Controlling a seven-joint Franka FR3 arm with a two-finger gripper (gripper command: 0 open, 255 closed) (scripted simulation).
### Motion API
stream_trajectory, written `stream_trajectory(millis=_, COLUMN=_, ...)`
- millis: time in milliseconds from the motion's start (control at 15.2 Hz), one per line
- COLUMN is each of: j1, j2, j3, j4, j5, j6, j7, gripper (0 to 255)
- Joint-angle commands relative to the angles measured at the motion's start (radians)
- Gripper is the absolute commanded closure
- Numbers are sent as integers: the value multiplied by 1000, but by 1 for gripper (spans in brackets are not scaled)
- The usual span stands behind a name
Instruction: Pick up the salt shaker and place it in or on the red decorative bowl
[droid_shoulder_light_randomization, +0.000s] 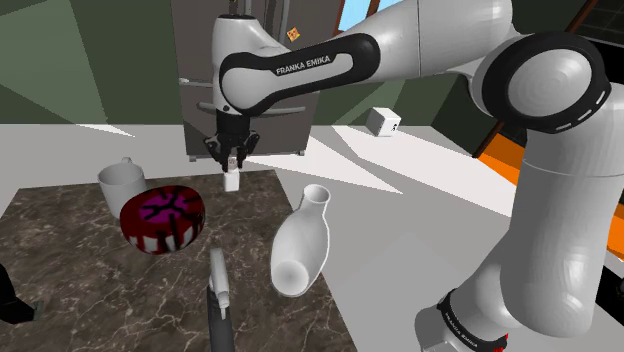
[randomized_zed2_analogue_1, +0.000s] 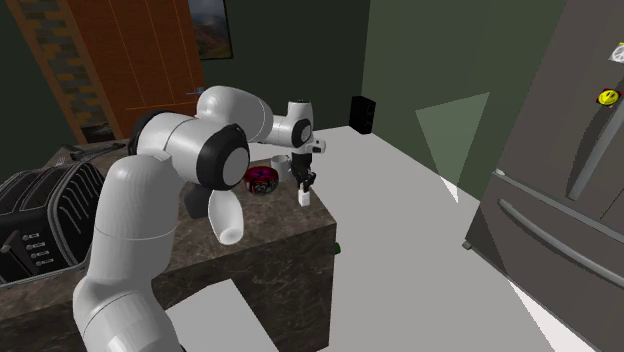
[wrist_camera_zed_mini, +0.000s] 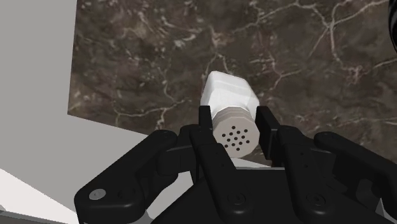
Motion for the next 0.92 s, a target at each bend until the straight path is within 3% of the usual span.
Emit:
stream_trajectory(millis=0, j1=0, j2=-8, j3=2, j4=10, j5=3, j6=-17, j7=-2, gripper=255)
stream_trajectory(millis=858, j1=-1, j2=-54, j3=10, j4=120, j5=21, j6=-172, j7=-15, gripper=255)
